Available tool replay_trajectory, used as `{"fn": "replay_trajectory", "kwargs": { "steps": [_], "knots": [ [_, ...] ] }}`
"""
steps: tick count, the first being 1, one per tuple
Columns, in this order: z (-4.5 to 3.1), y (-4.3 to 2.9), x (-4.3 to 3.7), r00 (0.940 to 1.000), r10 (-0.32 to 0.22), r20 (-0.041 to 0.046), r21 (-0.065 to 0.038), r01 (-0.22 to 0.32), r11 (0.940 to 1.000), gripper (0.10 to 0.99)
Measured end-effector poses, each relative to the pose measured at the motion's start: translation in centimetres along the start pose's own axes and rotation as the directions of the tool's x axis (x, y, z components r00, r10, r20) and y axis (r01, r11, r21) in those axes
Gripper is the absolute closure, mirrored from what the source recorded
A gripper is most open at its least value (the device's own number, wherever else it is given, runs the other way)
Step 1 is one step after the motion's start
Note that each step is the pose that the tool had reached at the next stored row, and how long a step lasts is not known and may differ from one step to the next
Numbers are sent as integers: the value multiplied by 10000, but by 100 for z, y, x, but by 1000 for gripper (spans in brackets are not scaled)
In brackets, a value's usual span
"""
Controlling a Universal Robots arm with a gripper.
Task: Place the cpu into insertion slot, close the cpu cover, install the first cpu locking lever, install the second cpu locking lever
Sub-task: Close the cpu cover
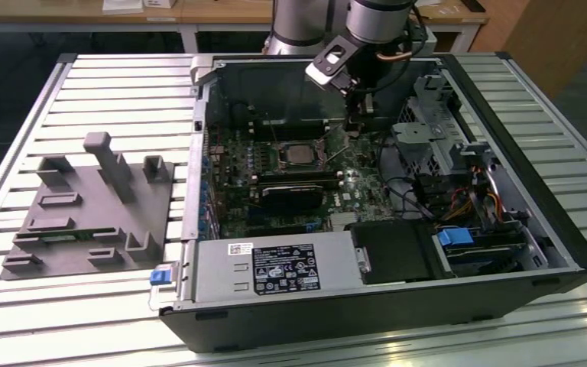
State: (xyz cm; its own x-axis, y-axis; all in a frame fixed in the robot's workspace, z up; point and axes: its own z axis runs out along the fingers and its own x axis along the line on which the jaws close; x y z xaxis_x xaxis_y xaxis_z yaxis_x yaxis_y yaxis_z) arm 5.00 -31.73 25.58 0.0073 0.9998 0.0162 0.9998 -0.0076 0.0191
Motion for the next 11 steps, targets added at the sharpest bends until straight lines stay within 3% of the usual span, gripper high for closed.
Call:
{"fn": "replay_trajectory", "kwargs": {
  "steps": [11],
  "knots": [
    [19, 97, 4, 10000, -27, -1, 17, 27, 10000, 969]
  ]
}}
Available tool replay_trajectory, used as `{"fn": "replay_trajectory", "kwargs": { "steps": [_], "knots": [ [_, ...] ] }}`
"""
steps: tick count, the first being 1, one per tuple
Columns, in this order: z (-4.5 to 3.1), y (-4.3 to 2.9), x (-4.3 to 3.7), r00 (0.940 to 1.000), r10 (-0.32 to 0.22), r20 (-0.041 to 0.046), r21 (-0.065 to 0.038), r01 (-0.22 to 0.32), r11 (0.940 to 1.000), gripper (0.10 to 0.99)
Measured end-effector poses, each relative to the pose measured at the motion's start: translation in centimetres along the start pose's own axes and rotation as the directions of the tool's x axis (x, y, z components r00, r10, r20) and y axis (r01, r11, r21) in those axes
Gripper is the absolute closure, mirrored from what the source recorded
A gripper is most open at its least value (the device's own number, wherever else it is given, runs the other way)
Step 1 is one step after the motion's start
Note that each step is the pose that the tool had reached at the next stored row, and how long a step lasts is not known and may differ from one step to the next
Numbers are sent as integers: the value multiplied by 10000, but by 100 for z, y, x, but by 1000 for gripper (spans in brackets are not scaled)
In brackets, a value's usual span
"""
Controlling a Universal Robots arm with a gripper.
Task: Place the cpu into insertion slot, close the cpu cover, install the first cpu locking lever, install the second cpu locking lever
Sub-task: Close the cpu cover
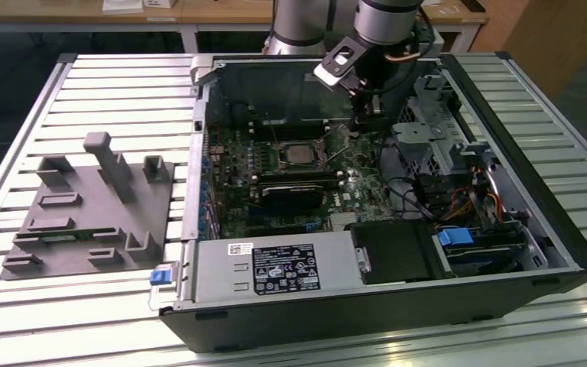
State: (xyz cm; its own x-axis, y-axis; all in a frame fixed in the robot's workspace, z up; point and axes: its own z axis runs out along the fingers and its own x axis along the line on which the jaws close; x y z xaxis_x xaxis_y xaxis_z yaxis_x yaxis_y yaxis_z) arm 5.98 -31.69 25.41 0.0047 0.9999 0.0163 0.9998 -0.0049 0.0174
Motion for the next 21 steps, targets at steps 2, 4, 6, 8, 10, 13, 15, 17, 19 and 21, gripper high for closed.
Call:
{"fn": "replay_trajectory", "kwargs": {
  "steps": [2, 4, 6, 8, 10, 13, 15, 17, 19, 21],
  "knots": [
    [7, 11, 2, 10000, 0, 0, 4, 0, 10000, 969],
    [17, 21, 5, 10000, 0, 1, 10, 0, 10000, 969],
    [26, 27, 8, 10000, -1, 2, 15, 1, 10000, 969],
    [37, 29, 10, 10000, 1, 2, 21, -1, 10000, 969],
    [49, 31, 12, 10000, 1, 2, 27, -1, 10000, 969],
    [67, 32, 13, 10000, 1, 4, 35, -1, 10000, 969],
    [79, 32, 14, 10000, 1, 4, 37, -1, 10000, 969],
    [86, 31, 13, 10000, 1, 5, 38, -1, 10000, 969],
    [90, 22, 14, 10000, 0, 5, 38, 0, 10000, 969],
    [92, 6, 13, 10000, 1, 3, 38, -1, 10000, 969]
  ]
}}
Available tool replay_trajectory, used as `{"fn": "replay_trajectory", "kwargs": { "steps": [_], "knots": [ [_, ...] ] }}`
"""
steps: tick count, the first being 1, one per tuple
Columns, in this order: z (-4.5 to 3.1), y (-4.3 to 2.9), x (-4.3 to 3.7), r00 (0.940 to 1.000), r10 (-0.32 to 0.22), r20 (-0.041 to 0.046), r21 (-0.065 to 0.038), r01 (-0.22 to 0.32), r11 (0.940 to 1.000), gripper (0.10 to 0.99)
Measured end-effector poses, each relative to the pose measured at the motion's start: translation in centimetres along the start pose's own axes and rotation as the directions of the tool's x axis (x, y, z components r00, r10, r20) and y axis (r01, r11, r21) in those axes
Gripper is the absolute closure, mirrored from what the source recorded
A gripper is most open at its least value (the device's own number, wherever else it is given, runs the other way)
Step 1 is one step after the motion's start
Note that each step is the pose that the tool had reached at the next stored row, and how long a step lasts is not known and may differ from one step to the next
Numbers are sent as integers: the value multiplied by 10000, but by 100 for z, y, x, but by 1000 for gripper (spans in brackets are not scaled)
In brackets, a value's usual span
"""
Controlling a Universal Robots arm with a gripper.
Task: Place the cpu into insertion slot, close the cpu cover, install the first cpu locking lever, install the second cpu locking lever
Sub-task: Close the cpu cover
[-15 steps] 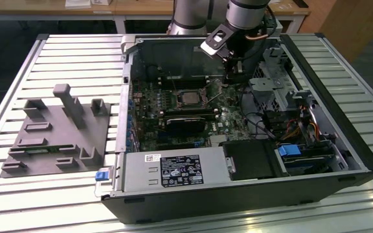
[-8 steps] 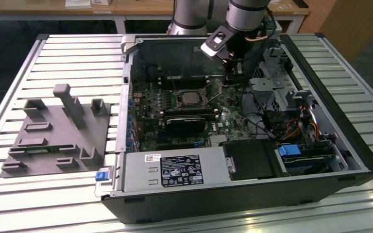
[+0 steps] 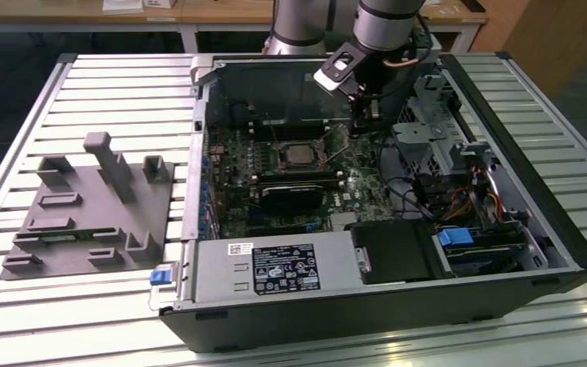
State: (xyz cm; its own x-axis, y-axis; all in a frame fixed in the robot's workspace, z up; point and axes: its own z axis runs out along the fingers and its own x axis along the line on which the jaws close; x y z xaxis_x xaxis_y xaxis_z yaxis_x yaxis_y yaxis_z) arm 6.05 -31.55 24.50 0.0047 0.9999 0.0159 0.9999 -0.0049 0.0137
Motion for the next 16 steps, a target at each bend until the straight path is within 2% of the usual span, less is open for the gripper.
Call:
{"fn": "replay_trajectory", "kwargs": {
  "steps": [8, 16],
  "knots": [
    [4, -92, 0, 10000, 0, 0, 0, 0, 10000, 969],
    [8, -216, 0, 10000, 0, 0, 0, 0, 10000, 969]
  ]
}}
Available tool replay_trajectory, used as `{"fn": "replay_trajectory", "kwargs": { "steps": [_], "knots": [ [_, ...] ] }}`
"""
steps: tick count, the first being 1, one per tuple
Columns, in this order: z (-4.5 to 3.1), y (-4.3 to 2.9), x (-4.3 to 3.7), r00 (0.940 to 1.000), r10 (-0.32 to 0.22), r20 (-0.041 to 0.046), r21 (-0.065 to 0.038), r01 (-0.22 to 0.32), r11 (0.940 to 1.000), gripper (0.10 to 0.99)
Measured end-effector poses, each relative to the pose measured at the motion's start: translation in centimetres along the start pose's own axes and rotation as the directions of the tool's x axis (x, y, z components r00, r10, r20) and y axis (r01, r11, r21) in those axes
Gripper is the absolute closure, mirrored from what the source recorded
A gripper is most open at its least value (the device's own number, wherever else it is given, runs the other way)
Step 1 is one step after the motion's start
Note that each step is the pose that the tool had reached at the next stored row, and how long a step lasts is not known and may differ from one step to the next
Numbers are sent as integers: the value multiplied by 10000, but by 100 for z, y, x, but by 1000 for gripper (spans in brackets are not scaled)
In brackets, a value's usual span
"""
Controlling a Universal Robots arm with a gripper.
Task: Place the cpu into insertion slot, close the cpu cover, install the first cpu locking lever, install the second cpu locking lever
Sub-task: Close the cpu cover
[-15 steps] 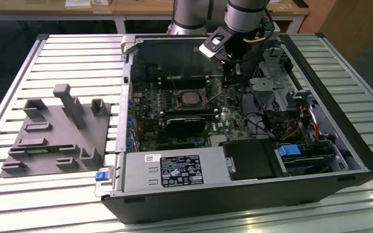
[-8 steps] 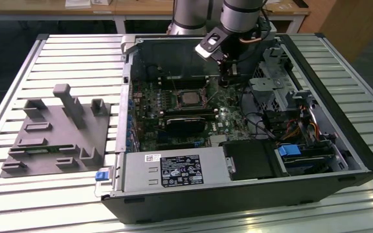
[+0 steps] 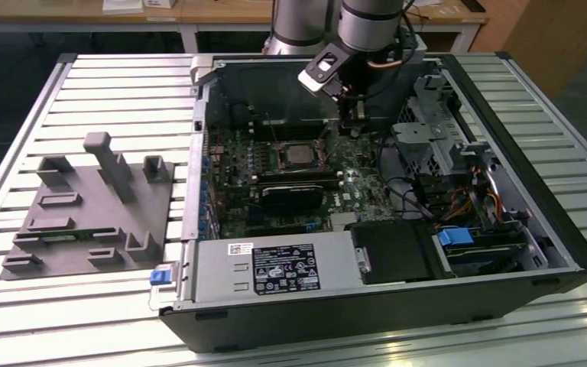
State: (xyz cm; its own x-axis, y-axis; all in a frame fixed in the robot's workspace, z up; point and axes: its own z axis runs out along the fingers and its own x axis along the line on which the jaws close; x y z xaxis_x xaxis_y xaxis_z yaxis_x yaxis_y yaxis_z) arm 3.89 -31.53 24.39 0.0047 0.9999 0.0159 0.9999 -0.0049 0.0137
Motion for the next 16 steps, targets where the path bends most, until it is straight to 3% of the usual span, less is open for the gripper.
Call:
{"fn": "replay_trajectory", "kwargs": {
  "steps": [16],
  "knots": [
    [13, -233, 6, 10000, 0, 0, 0, 0, 10000, 969]
  ]
}}
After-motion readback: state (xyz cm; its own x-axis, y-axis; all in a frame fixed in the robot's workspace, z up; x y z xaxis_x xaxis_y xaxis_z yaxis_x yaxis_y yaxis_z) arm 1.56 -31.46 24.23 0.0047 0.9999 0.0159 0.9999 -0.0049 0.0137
